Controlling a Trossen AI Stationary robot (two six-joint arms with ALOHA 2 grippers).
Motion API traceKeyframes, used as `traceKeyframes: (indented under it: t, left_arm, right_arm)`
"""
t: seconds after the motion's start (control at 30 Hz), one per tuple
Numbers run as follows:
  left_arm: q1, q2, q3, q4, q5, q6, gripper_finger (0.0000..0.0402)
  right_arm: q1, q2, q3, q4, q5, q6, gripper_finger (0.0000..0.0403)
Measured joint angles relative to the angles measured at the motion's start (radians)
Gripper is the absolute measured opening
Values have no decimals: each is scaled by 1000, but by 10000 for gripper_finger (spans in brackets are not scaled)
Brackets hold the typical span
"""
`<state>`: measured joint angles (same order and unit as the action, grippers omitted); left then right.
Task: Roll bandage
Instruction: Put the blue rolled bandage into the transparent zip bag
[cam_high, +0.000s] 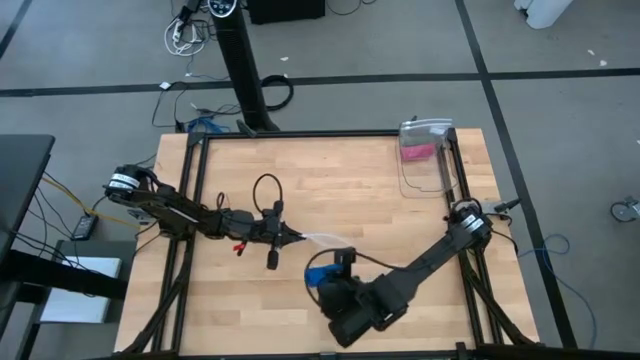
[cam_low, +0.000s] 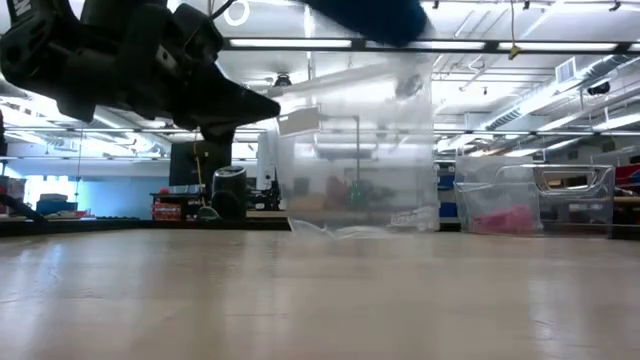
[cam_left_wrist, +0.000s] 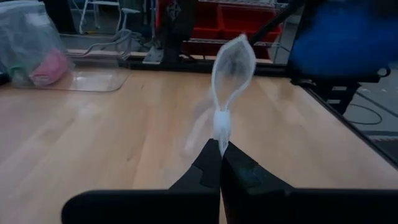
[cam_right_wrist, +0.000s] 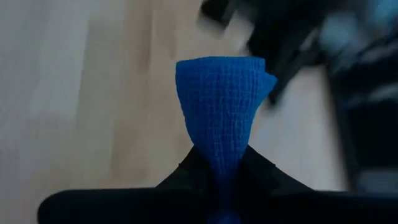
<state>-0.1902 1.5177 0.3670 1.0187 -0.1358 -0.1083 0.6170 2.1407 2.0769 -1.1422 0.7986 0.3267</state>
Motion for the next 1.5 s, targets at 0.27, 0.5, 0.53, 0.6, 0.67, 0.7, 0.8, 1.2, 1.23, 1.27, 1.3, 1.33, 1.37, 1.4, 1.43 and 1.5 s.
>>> traceKeyframes:
  t: [0.27, 0.5, 0.53, 0.6, 0.67, 0.7, 0.8, 1.2, 1.23, 1.27, 1.3, 1.33, 1.37, 1.4, 1.43, 1.5]
  left_arm:
    - [0, 0, 17, 1, 41, -2, 1]
    - [0, 0, 17, -1, 56, -2, 1]
    - [0, 0, 17, 0, 56, -2, 1]
    - [-1, 0, 17, 0, 56, -2, 1]
    - [-2, 0, 17, 0, 57, -2, 1]
    - [-2, 0, 17, 0, 57, -2, 1]
    - [-2, 0, 17, 1, 57, -2, 1]
    - [-8, 0, 17, 9, 79, -1, 1]
    - [-8, 0, 17, 9, 80, -1, 1]
    - [-8, 0, 17, 10, 80, 0, 1]
    - [-8, 0, 17, 10, 80, 0, 1]
    - [-8, 0, 17, 9, 81, 0, 1]
    - [-8, 0, 17, 9, 81, 0, 1]
    - [-8, 0, 17, 10, 81, 1, 1]
    - [-8, 0, 17, 10, 81, 2, 1]
    - [-8, 0, 17, 9, 81, 2, 1]
  right_arm:
    - [-84, -1, 125, 70, 28, -291, 41]
    - [-151, -1, 111, 40, -36, -279, 41]
    - [-154, -1, 111, 41, -51, -270, 41]
    - [-154, -1, 100, 44, -57, -255, 41]
    - [-152, 0, 90, 20, -56, -228, 41]
    - [-151, 0, 85, 9, -56, -209, 41]
    - [-148, -3, 54, -1, -44, -179, 41]
    - [-149, -14, -17, 0, 10, -137, 41]
    - [-149, -20, -27, 5, 17, -138, 41]
    - [-149, -29, -42, 20, 21, -143, 41]
    - [-150, -43, -63, 39, 26, -153, 41]
    - [-152, -55, -83, 61, 28, -169, 41]
    - [-156, -69, -104, 89, 27, -186, 41]
    - [-161, -84, -130, 122, 22, -203, 41]
    - [-168, -100, -159, 159, 9, -227, 41]
    - [-178, -139, -228, 252, -36, -283, 41]
